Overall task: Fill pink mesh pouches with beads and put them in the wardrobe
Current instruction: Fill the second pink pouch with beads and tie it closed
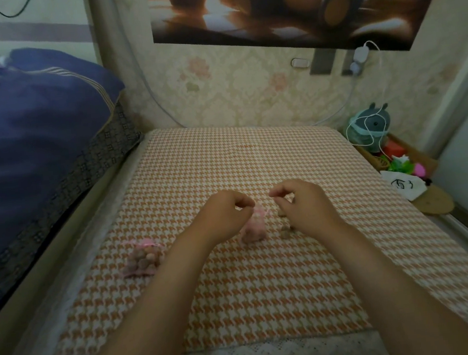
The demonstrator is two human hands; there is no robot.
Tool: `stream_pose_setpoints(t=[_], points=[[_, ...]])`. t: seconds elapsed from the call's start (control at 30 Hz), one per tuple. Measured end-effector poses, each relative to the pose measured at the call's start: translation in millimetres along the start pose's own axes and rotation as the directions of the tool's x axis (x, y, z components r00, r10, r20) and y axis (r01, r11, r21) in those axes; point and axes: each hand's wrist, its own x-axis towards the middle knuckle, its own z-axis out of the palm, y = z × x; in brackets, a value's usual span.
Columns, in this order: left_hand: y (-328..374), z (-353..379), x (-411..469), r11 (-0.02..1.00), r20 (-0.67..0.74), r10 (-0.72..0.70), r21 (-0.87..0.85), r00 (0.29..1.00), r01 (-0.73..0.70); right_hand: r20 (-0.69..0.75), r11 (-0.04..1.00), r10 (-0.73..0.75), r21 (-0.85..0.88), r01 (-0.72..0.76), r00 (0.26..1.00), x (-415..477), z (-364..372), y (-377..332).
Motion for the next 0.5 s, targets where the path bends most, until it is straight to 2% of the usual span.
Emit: stream_pose_setpoints(t=[0.1, 0.23, 0.5], points=[[4, 2, 0, 1.000, -0.026, -0.011, 0.008, 1.000, 0.011, 0.136, 0.982, 0.132, -0.154, -0.111, 0.982, -1, -3, 19], [6, 5, 0, 0.999, -0.017, -0.020, 0.026, 1.000, 0.020, 0.274, 0.967, 0.174, -0.227, -0.112, 0.946, -3, 0, 31], [10, 0, 0, 0.999, 0.022, -0.040, -0.032, 0.999, 0.041, 0.344, 0.950, 0.193, -0.300, -0.087, 0.919, -2, 6, 35]])
